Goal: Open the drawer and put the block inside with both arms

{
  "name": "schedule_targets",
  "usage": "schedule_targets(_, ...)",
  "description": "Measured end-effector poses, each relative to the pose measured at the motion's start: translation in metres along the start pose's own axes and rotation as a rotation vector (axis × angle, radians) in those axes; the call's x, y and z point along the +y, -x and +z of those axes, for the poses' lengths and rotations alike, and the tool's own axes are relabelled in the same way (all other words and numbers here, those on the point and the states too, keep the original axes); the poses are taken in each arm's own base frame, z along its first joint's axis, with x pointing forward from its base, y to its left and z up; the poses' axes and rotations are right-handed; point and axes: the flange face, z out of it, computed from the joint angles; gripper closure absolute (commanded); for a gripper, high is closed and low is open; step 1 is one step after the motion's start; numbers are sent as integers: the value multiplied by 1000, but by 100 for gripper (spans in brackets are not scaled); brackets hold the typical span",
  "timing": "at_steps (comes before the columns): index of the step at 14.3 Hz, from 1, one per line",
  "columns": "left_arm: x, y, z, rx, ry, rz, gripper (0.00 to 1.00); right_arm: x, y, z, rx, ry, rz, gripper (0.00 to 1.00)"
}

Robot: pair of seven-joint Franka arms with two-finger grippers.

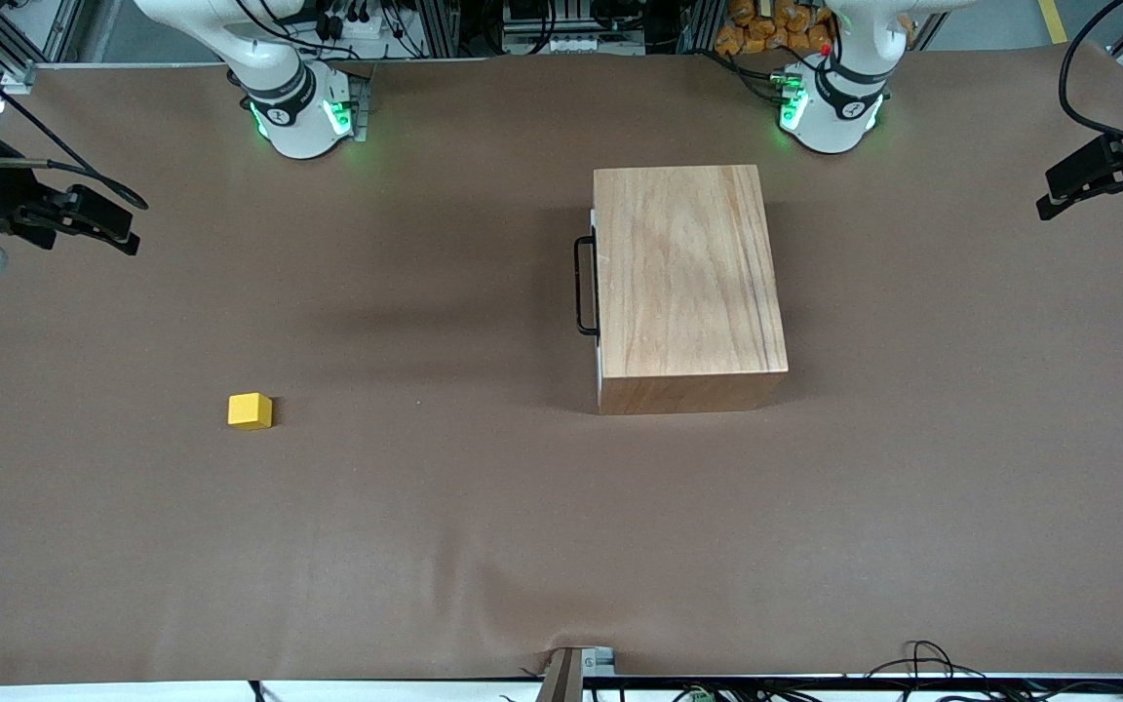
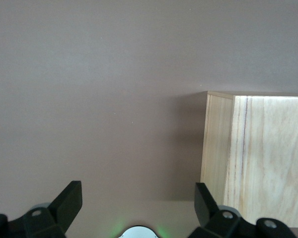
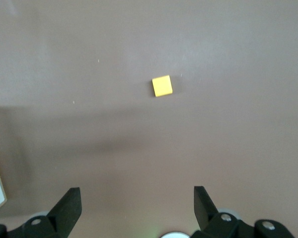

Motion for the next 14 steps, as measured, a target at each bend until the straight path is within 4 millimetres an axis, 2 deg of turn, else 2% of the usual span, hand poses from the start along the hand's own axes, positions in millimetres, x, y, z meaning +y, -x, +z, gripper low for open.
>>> schedule_targets(4,0,0,0,-1,0,0,0,9,0,0,-11,-15,17,0)
schedule_targets(9,0,0,0,-1,0,0,0,5,4,2,-40,-14,10,0)
schedule_targets(14,0,0,0,-1,0,0,0,14,6,0,-55,-14,24,0)
